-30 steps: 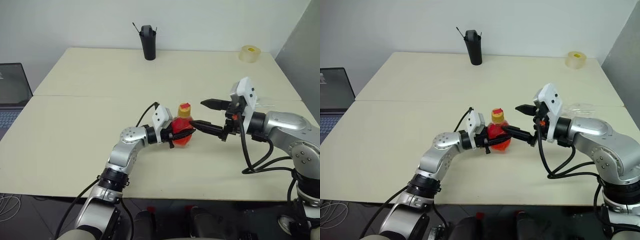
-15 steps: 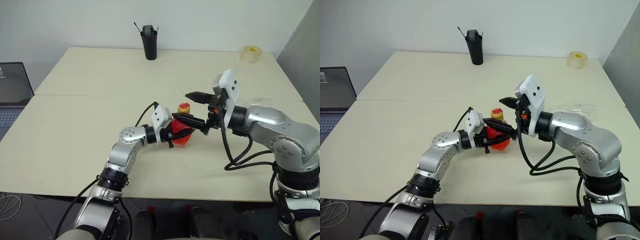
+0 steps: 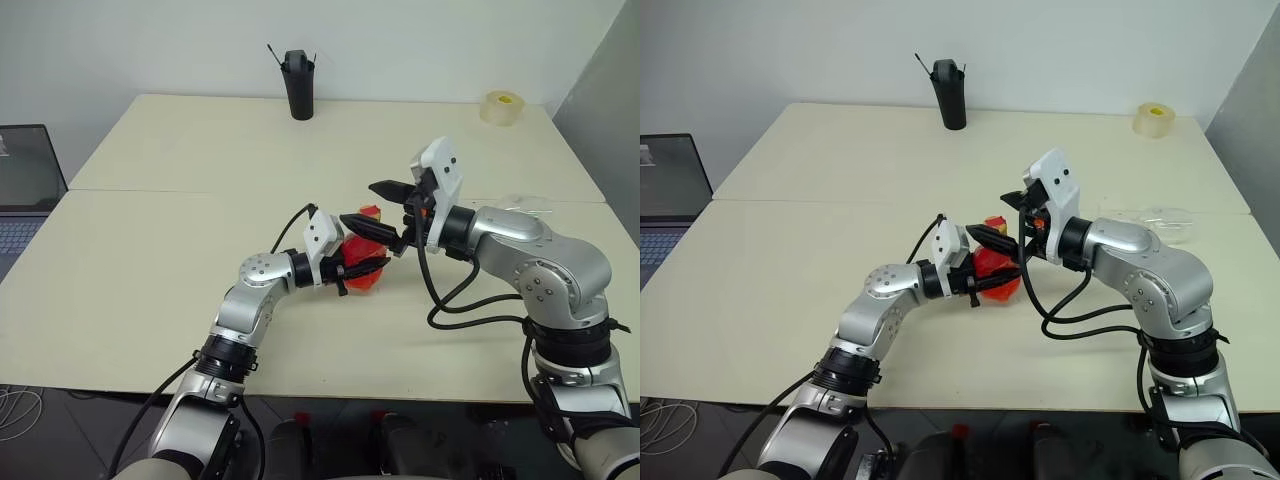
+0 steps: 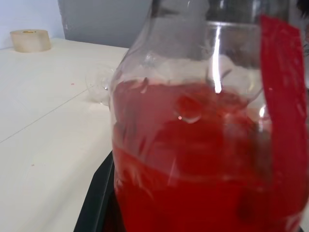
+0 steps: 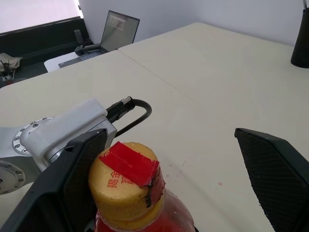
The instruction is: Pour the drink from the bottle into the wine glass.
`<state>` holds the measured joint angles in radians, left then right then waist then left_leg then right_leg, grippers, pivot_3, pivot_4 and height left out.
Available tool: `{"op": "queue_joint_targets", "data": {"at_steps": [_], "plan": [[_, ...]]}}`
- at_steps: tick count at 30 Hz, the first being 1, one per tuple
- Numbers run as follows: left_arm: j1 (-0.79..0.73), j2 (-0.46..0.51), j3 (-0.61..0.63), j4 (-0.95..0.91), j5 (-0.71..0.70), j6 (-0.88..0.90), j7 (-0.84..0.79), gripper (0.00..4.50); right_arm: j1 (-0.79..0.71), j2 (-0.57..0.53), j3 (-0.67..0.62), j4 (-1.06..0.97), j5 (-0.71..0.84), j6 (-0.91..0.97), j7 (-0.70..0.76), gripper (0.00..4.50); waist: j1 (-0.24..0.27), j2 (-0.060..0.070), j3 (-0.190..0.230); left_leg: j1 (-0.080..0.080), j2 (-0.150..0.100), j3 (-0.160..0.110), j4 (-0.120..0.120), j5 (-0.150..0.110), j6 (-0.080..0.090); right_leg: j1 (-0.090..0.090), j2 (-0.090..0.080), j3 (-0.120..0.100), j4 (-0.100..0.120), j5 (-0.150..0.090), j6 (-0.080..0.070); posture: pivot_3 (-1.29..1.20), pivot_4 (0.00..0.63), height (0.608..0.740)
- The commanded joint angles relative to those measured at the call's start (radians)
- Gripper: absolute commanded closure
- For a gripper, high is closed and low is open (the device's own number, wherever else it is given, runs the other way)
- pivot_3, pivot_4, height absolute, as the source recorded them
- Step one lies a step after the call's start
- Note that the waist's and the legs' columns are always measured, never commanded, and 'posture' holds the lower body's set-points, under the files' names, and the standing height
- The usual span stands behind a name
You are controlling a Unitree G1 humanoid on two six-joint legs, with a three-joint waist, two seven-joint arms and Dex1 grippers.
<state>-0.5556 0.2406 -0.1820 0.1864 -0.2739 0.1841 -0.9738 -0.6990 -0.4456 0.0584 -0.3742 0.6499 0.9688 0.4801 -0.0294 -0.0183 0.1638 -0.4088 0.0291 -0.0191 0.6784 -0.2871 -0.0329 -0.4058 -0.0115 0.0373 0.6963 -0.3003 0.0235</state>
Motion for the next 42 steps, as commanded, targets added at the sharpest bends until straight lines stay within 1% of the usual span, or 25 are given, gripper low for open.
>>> {"op": "queue_joint_targets", "data": {"at_steps": [1, 10, 13, 14, 19, 21, 27, 29, 34, 42], "plan": [[-0.012, 0.001, 0.011, -0.054, -0.018, -0.019, -0.008, 2.97, -0.004, -0.012, -0.050, -0.029, 0.015, -0.019, 0.015, 0.00, 0.000, 0.000, 0.000, 0.000, 0.000, 0.000, 0.000, 0.000, 0.000, 0.000, 0.000, 0.000, 0.000, 0.000, 0.000, 0.00, 0.150, 0.740], [-0.018, 0.000, 0.009, -0.050, -0.015, -0.021, -0.008, 2.97, 0.024, -0.046, -0.061, -0.071, 0.052, -0.003, 0.059, 0.00, 0.000, 0.000, 0.000, 0.000, 0.000, 0.000, 0.000, 0.000, 0.000, 0.000, 0.000, 0.000, 0.000, 0.000, 0.000, 0.00, 0.150, 0.740], [-0.018, 0.000, 0.006, -0.049, -0.013, -0.023, -0.009, 2.97, 0.030, -0.048, -0.058, -0.081, 0.065, -0.002, 0.063, 0.58, 0.000, 0.000, 0.000, 0.000, 0.000, 0.000, 0.000, 0.000, 0.000, 0.000, 0.000, 0.000, 0.000, 0.000, 0.000, 0.00, 0.150, 0.740], [-0.018, 0.000, 0.006, -0.049, -0.012, -0.024, -0.009, 2.97, 0.033, -0.049, -0.057, -0.085, 0.068, -0.001, 0.065, 0.87, 0.000, 0.000, 0.000, 0.000, 0.000, 0.000, 0.000, 0.000, 0.000, 0.000, 0.000, 0.000, 0.000, 0.000, 0.000, 0.00, 0.150, 0.740], [-0.020, 0.002, 0.008, -0.045, -0.011, -0.026, -0.009, 2.97, 0.040, -0.047, -0.045, -0.098, 0.078, 0.005, 0.072, 2.73, 0.000, 0.000, 0.000, 0.000, 0.000, 0.000, 0.000, 0.000, 0.000, 0.000, 0.000, 0.000, 0.000, 0.000, 0.000, 0.00, 0.150, 0.740], [-0.020, 0.002, 0.009, -0.044, -0.011, -0.027, -0.008, 2.97, 0.041, -0.047, -0.039, -0.100, 0.080, 0.005, 0.073, 3.23, 0.000, 0.000, 0.000, 0.000, 0.000, 0.000, 0.000, 0.000, 0.000, 0.000, 0.000, 0.000, 0.000, 0.000, 0.000, 0.00, 0.150, 0.740], [-0.020, 0.004, 0.011, -0.041, -0.010, -0.029, -0.006, 2.97, 0.038, -0.047, -0.036, -0.100, 0.079, -0.003, 0.075, 3.23, 0.000, 0.000, 0.000, 0.000, 0.000, 0.000, 0.000, 0.000, 0.000, 0.000, 0.000, 0.000, 0.000, 0.000, 0.000, 0.00, 0.150, 0.740], [-0.018, 0.005, 0.011, -0.042, -0.011, -0.028, -0.006, 2.97, 0.029, -0.047, -0.054, -0.099, 0.091, -0.007, 0.081, 3.23, 0.000, 0.000, 0.000, 0.000, 0.000, 0.000, 0.000, 0.000, 0.000, 0.000, 0.000, 0.000, 0.000, 0.000, 0.000, 0.00, 0.150, 0.740], [-0.015, 0.008, 0.011, -0.046, -0.014, -0.022, -0.010, 2.97, -0.002, -0.031, -0.135, -0.095, 0.169, -0.011, 0.082, 3.23, 0.000, 0.000, 0.000, 0.000, 0.000, 0.000, 0.000, 0.000, 0.000, 0.000, 0.000, 0.000, 0.000, 0.000, 0.000, 0.00, 0.150, 0.740], [-0.015, 0.017, 0.008, -0.050, -0.020, -0.018, -0.010, 2.97, 0.018, 0.025, -0.270, -0.085, 0.331, 0.017, -0.028, 3.24, 0.000, 0.000, 0.000, 0.000, 0.000, 0.000, 0.000, 0.000, 0.000, 0.000, 0.000, 0.000, 0.000, 0.000, 0.000, 0.00, 0.150, 0.740]]}}
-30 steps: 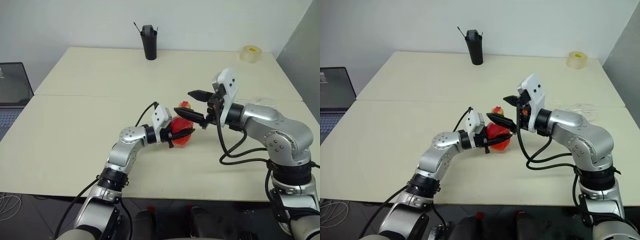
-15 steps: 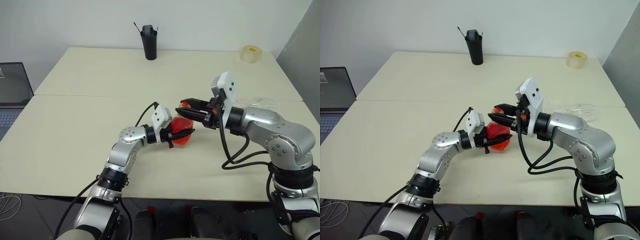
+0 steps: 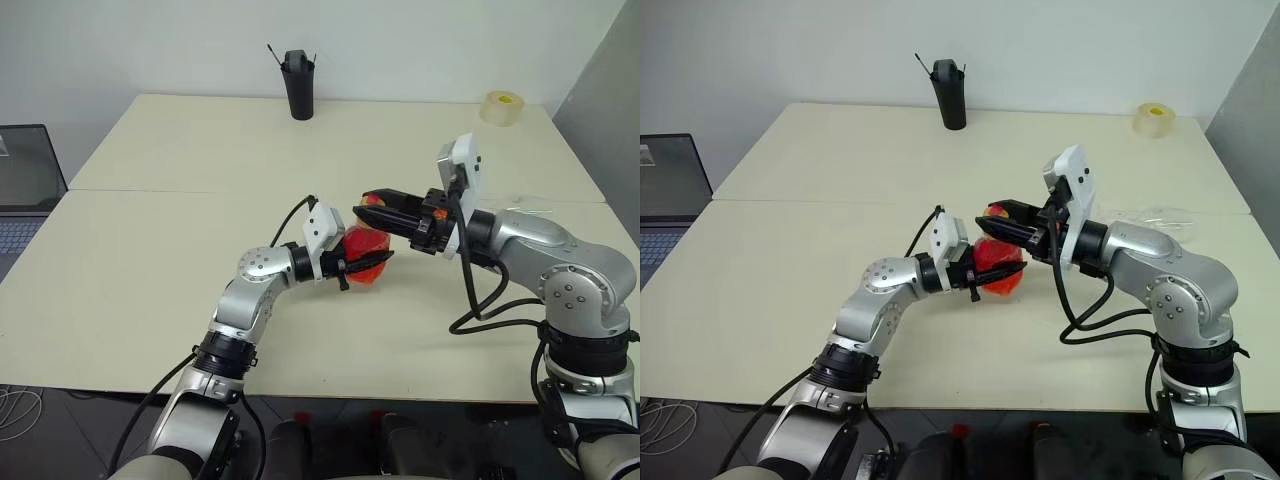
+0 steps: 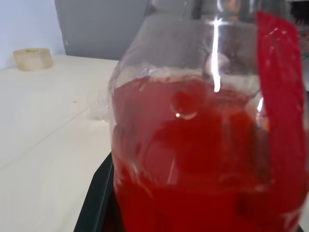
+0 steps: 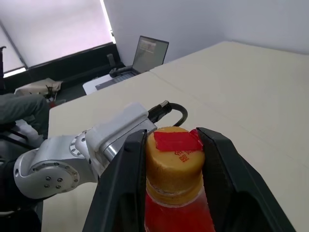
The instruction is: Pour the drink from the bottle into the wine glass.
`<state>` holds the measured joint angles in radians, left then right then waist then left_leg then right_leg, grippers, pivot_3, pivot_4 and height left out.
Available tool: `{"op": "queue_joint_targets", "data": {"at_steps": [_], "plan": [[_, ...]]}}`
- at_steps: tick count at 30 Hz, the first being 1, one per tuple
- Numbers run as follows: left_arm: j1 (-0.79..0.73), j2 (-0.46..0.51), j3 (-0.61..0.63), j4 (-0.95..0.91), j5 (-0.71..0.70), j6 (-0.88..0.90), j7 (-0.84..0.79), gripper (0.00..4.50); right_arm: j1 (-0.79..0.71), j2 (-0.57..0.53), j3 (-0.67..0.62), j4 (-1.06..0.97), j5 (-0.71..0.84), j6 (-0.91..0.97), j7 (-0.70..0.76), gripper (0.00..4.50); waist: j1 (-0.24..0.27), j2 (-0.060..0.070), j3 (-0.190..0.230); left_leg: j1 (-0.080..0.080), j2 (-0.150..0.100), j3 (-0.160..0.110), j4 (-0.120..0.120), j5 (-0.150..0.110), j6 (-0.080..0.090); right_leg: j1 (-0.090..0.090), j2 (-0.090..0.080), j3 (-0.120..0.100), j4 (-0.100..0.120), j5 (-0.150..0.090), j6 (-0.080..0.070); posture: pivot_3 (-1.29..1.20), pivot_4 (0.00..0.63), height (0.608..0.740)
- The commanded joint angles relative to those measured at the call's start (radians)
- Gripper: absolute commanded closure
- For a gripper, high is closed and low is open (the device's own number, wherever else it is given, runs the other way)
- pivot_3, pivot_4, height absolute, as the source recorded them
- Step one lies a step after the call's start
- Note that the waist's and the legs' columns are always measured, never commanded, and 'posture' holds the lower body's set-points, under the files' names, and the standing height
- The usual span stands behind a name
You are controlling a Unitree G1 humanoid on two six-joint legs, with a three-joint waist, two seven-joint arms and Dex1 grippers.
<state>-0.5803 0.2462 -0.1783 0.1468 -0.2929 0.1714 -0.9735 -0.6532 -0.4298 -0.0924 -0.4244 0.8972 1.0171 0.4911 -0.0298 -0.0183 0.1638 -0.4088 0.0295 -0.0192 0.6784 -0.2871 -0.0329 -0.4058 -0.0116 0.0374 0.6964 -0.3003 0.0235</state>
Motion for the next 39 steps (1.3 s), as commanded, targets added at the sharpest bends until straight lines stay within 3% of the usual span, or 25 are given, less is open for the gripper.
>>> {"op": "queue_joint_targets", "data": {"at_steps": [1, 11, 16, 22, 28, 33, 39], "plan": [[0.010, 0.013, 0.004, -0.010, -0.002, -0.006, -0.011, 2.97, -0.025, 0.010, -0.129, -0.035, 0.100, -0.029, -0.053, 3.24, 0.000, 0.000, 0.000, 0.000, 0.000, 0.000, 0.000, 0.000, 0.000, 0.000, 0.000, 0.000, 0.000, 0.000, 0.000, 0.00, 0.150, 0.740], [0.006, 0.014, -0.003, -0.002, -0.004, -0.010, -0.016, 2.97, 0.018, 0.000, -0.167, -0.041, 0.171, -0.030, -0.151, 3.31, 0.000, 0.000, 0.000, 0.000, 0.000, 0.000, 0.000, 0.000, 0.000, 0.000, -0.001, 0.000, 0.000, 0.000, 0.000, 0.00, 0.150, 0.740], [0.015, 0.025, 0.005, -0.012, -0.006, -0.006, -0.021, 2.97, 0.161, -0.113, -0.207, -0.065, 0.034, -0.050, -0.217, 3.31, 0.004, 0.000, 0.000, -0.001, 0.000, 0.000, 0.000, 0.000, 0.000, 0.000, -0.001, 0.000, -0.001, 0.000, 0.000, 0.00, 0.150, 0.740], [0.015, 0.024, 0.004, -0.007, -0.009, -0.008, -0.022, 2.97, 0.379, -0.165, -0.198, -0.134, -0.172, -0.077, -0.350, 3.31, 0.004, 0.000, 0.000, -0.001, -0.001, 0.000, 0.000, 0.000, 0.000, 0.000, -0.002, 0.000, -0.001, 0.000, 0.001, 0.00, 0.150, 0.740], [-0.003, 0.008, 0.000, 0.011, -0.009, -0.015, -0.031, 2.97, 0.597, -0.090, -0.242, -0.111, -0.375, -0.188, -0.474, 3.31, 0.003, 0.000, 0.000, 0.000, -0.002, 0.001, -0.001, 0.000, 0.000, 0.000, 0.000, 0.001, -0.001, 0.000, 0.001, 0.00, 0.150, 0.740], [-0.007, 0.006, -0.002, 0.016, -0.007, -0.018, -0.040, 2.97, 0.650, 0.033, -0.323, -0.012, -0.484, -0.271, -0.595, 3.31, 0.000, 0.001, 0.000, 0.001, -0.002, 0.004, -0.001, 0.000, 0.000, 0.000, 0.002, 0.003, 0.000, 0.000, 0.001, 0.00, 0.150, 0.740], [-0.015, 0.000, -0.005, 0.026, -0.004, -0.021, -0.049, 2.97, 0.657, 0.080, -0.352, 0.105, -0.554, -0.374, -0.597, 3.31, 0.000, 0.001, -0.001, 0.002, -0.002, 0.005, -0.001, 0.000, 0.000, 0.000, 0.002, 0.004, 0.000, 0.000, 0.001, 0.00, 0.150, 0.740]]}}
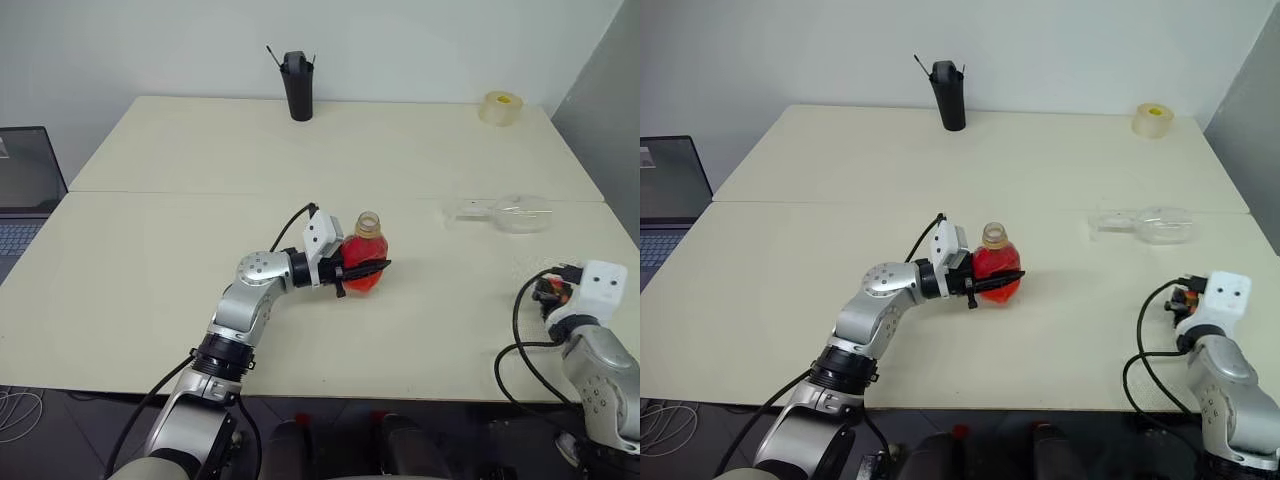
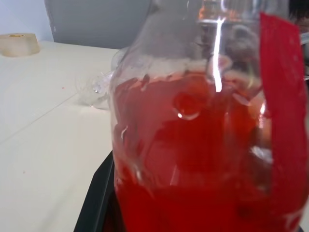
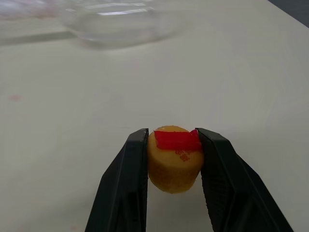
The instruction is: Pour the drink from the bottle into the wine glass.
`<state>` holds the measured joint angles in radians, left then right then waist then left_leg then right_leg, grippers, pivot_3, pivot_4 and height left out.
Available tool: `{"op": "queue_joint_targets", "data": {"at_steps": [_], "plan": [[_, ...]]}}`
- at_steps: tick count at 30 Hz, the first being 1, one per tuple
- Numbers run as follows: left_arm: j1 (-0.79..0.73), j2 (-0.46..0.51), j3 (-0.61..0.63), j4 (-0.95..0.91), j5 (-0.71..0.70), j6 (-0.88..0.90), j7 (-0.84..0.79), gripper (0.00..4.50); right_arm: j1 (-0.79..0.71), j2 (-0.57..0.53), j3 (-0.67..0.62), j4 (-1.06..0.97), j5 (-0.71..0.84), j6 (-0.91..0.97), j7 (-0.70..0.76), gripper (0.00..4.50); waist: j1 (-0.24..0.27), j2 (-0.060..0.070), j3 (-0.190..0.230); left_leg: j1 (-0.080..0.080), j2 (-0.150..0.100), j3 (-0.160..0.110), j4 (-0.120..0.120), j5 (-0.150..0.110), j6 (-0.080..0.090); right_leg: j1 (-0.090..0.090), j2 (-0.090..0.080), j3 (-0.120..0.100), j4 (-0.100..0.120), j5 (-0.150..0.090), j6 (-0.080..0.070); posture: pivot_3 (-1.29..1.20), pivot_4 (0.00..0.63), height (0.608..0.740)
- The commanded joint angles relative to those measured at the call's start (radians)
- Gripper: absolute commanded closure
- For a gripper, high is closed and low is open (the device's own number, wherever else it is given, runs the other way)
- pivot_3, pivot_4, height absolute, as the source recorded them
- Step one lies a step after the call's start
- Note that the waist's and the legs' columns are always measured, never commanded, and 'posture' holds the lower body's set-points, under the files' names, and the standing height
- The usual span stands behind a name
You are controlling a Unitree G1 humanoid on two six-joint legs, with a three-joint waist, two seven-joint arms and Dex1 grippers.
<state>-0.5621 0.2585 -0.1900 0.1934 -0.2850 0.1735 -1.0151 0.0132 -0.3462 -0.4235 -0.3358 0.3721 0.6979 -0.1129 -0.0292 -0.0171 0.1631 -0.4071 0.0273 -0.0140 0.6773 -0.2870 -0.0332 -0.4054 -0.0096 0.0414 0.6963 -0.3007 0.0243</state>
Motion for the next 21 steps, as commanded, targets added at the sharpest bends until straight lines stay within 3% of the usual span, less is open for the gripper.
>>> {"op": "queue_joint_targets", "data": {"at_steps": [1, 4, 14, 21], "plan": [[-0.035, -0.014, 0.006, -0.019, -0.011, -0.023, -0.008, 2.97, -0.012, -0.003, -0.016, 0.033, -0.038, -0.062, 0.012, 3.31, -0.001, 0.000, 0.000, 0.000, 0.000, 0.000, 0.000, 0.000, 0.000, 0.000, 0.000, 0.000, 0.000, 0.000, 0.000, 0.00, 0.150, 0.740], [-0.038, -0.016, 0.007, -0.016, -0.010, -0.024, -0.010, 2.97, -0.015, -0.002, -0.005, 0.059, -0.058, -0.079, 0.025, 3.31, 0.000, 0.000, 0.000, 0.001, 0.000, 0.001, 0.000, 0.000, 0.000, 0.000, 0.000, 0.000, 0.000, 0.000, 0.000, 0.00, 0.150, 0.740], [-0.029, -0.004, 0.013, -0.021, -0.012, -0.020, -0.010, 2.97, -0.027, -0.009, 0.009, 0.001, -0.074, -0.051, 0.052, 0.03, 0.000, 0.001, 0.000, 0.001, 0.000, 0.001, 0.000, 0.000, 0.000, 0.000, 0.001, 0.001, 0.000, 0.000, 0.000, 0.00, 0.150, 0.740], [-0.022, 0.007, 0.025, -0.022, -0.013, -0.015, 0.008, 2.97, -0.029, -0.033, 0.024, -0.113, -0.074, 0.057, 0.073, 0.00, 0.000, 0.001, -0.001, 0.001, 0.000, 0.000, 0.000, 0.000, 0.000, 0.000, 0.001, 0.001, 0.000, 0.000, 0.000, 0.00, 0.150, 0.740]]}}
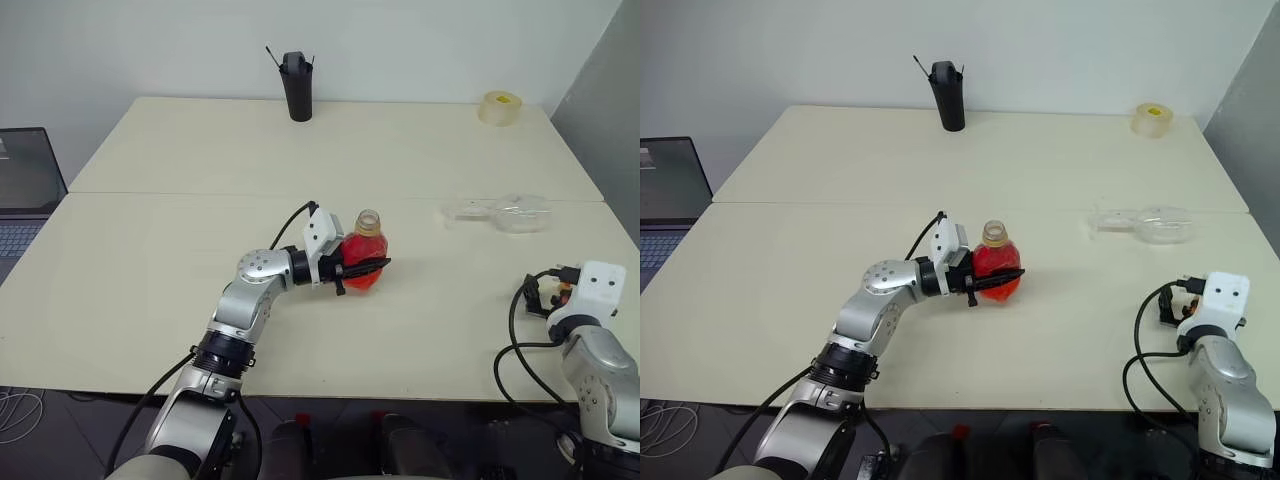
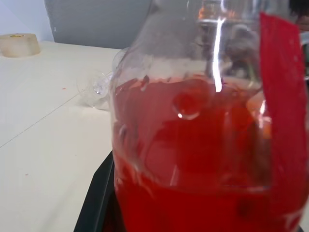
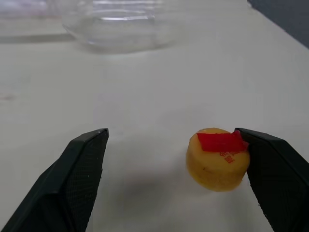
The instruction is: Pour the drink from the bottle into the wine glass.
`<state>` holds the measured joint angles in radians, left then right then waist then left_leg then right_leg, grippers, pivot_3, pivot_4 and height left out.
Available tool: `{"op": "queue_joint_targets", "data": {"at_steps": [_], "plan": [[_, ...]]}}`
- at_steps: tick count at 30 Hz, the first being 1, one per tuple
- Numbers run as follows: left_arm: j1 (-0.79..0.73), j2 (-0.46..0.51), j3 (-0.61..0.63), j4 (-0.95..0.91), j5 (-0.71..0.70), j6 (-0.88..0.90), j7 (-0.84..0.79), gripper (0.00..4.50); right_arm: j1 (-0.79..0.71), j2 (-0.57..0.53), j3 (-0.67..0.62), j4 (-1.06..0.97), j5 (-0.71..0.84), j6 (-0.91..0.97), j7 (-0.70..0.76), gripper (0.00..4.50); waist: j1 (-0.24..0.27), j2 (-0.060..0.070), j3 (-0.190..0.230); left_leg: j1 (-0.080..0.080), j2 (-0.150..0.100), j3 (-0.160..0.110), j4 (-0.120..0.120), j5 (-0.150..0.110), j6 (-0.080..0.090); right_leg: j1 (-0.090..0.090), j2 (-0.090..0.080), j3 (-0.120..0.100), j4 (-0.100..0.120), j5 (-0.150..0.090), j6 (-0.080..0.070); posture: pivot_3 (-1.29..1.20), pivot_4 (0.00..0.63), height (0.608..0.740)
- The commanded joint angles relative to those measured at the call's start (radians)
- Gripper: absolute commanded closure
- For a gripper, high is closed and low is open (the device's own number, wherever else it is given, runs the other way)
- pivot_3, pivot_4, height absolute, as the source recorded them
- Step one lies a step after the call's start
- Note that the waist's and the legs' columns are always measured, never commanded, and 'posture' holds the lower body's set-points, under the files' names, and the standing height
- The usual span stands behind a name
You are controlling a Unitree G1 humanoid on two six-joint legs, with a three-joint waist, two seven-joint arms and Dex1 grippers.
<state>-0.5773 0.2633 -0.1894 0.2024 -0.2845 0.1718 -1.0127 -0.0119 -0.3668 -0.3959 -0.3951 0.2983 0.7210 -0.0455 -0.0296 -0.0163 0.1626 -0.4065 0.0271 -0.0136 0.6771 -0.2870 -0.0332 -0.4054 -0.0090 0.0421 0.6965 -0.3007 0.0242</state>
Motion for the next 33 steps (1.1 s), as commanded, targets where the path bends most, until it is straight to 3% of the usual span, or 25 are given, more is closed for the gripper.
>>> {"op": "queue_joint_targets", "data": {"at_steps": [1, 12, 16, 24, 29, 33], "plan": [[-0.005, 0.002, 0.024, -0.031, -0.014, -0.014, 0.006, 2.97, -0.004, -0.012, -0.001, -0.048, -0.006, 0.042, 0.007, 0.00, 0.000, 0.000, 0.000, 0.000, 0.000, 0.000, 0.000, 0.000, 0.000, 0.000, 0.000, 0.000, 0.000, 0.000, 0.000, 0.00, 0.150, 0.740], [-0.002, 0.002, 0.020, -0.039, -0.015, -0.011, 0.009, 2.97, -0.001, -0.033, 0.056, -0.061, -0.017, 0.217, 0.043, 0.00, 0.000, 0.000, 0.000, 0.000, 0.000, 0.000, 0.000, 0.000, 0.000, 0.000, 0.000, 0.000, 0.000, 0.000, 0.000, 0.00, 0.150, 0.740], [-0.007, 0.000, 0.018, -0.032, -0.014, -0.012, 0.007, 2.97, -0.011, -0.033, 0.019, -0.030, -0.065, 0.119, 0.019, 0.00, 0.000, 0.000, 0.000, 0.000, 0.000, 0.000, 0.000, 0.000, 0.000, 0.000, 0.000, 0.000, 0.000, 0.000, 0.000, 0.00, 0.150, 0.740], [-0.017, 0.000, 0.020, -0.020, -0.013, -0.016, 0.002, 2.97, -0.010, -0.011, 0.046, -0.017, -0.028, 0.213, 0.073, 0.00, 0.000, 0.000, 0.000, 0.000, 0.000, 0.000, 0.000, 0.000, 0.000, 0.000, 0.000, 0.000, 0.000, 0.000, 0.000, 0.00, 0.150, 0.740], [-0.017, 0.001, 0.022, -0.020, -0.013, -0.017, 0.004, 2.97, -0.070, 0.054, -0.055, -0.018, 0.024, 0.253, 0.047, 0.00, -0.002, 0.000, 0.000, 0.001, 0.000, 0.000, 0.000, 0.000, 0.000, 0.001, 0.001, 0.000, 0.000, 0.000, 0.000, 0.00, 0.150, 0.740], [-0.015, 0.002, 0.023, -0.023, -0.012, -0.017, 0.007, 2.97, -0.073, 0.028, -0.043, -0.030, -0.008, 0.210, 0.058, 0.00, -0.001, 0.000, 0.000, 0.001, 0.000, 0.000, 0.000, 0.000, 0.000, 0.000, 0.001, 0.000, 0.000, 0.000, 0.000, 0.00, 0.150, 0.740]]}}
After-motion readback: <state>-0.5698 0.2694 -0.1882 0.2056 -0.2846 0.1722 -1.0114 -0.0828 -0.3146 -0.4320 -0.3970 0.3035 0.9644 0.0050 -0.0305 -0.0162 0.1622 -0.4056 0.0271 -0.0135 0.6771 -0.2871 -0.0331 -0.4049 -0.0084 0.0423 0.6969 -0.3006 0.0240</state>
